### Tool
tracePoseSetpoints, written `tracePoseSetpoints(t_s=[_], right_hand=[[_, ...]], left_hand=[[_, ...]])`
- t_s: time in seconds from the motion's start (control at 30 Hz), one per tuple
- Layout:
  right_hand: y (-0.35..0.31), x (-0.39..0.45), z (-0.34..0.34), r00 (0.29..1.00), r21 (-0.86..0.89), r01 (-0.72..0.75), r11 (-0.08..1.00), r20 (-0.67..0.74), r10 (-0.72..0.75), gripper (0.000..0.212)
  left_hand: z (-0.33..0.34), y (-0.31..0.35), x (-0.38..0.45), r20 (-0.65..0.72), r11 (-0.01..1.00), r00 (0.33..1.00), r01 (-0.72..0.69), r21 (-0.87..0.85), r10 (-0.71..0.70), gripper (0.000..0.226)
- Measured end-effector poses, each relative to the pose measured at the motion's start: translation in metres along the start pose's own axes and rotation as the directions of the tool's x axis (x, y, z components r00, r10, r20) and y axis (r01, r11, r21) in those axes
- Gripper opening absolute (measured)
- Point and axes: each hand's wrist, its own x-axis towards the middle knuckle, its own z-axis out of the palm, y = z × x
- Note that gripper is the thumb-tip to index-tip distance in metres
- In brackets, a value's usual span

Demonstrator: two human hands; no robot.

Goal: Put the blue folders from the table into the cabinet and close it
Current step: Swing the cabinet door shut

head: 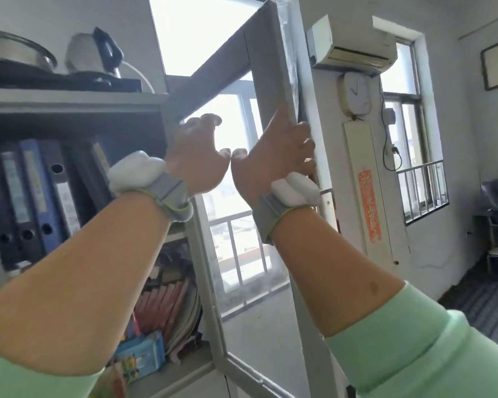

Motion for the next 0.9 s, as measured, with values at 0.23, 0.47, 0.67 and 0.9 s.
tracePoseSetpoints(t_s=[0.23,0.47,0.67,0.9], right_hand=[[-0.054,-0.072,-0.044,0.995,0.219,0.099,0.971,0.010,-0.104,0.087],[-0.092,-0.147,-0.065,0.897,0.505,0.167,0.847,0.279,-0.343,0.046],[-0.123,-0.203,-0.056,0.691,0.635,0.163,0.755,0.472,-0.547,0.037],[-0.148,-0.260,0.006,0.531,0.663,0.189,0.725,0.552,-0.643,0.019]], left_hand=[[-0.074,-0.041,-0.040,-0.089,0.997,0.996,0.031,0.067,-0.025,0.055],[-0.129,-0.101,-0.068,-0.099,0.998,0.994,0.048,0.039,-0.044,0.076],[-0.159,-0.168,-0.081,-0.039,0.993,0.997,0.075,0.090,-0.071,0.080],[-0.151,-0.259,-0.067,0.031,0.990,0.991,0.124,0.071,-0.127,0.076]])
